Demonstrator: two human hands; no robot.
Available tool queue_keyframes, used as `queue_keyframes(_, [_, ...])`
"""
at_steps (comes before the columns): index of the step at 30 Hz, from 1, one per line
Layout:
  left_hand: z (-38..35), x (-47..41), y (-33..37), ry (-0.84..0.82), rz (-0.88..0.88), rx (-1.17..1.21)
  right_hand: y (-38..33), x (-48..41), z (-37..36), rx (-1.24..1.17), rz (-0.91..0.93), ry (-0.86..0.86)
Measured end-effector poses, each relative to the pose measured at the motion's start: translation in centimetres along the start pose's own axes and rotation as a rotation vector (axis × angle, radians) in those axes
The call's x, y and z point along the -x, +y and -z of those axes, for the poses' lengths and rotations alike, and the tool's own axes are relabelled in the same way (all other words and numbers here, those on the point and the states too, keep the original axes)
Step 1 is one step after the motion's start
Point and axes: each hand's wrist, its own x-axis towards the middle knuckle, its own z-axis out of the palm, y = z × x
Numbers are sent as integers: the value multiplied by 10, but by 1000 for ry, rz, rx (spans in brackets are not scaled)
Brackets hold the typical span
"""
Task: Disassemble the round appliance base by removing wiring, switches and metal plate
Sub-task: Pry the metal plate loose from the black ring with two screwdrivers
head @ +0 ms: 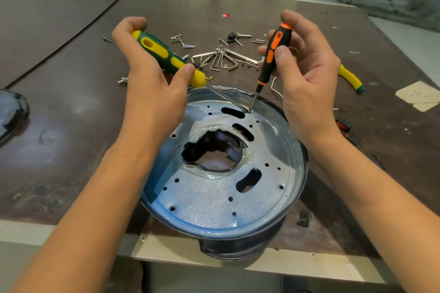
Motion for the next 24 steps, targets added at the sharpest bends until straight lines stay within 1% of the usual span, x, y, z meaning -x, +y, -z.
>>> queue_keyframes(3, [-1,-1,0,-4,-6,10,-6,5,0,-63,-1,-59])
queue_keyframes(7, [-3,-2,-2,-1,-10,45,-29,-8,3,-107,124,-73])
queue_keyframes(8, [-4,-2,-3,-3,-4,54,-36,-15,4,-47,151,-93])
queue_keyframes(9, [-4,-2,-4,1,3,60,-41,-22,6,78,167,-135])
queue_keyframes(10, [-4,-3,-4,5,11,65,-45,-29,8,252,160,-212])
queue_keyframes(11, [-4,-3,-5,9,17,69,-46,-35,10,451,127,-329])
queue_keyframes(13, [-4,-3,-5,15,31,64,-43,-40,13,809,40,-620])
queue_keyframes(14, [-5,-3,-5,15,35,63,-41,-38,14,924,21,-744])
queue_keyframes(16, [-6,-4,-6,11,43,58,-36,-33,12,1074,35,-891])
queue_keyframes(18, [-6,-6,-6,16,57,45,-28,-30,8,1220,63,-955])
queue_keyframes(20, [-6,-6,-5,20,69,47,-20,-32,3,1323,53,-981])
queue_keyframes(24, [-5,-4,-4,16,84,67,-8,-37,-2,1379,10,-994])
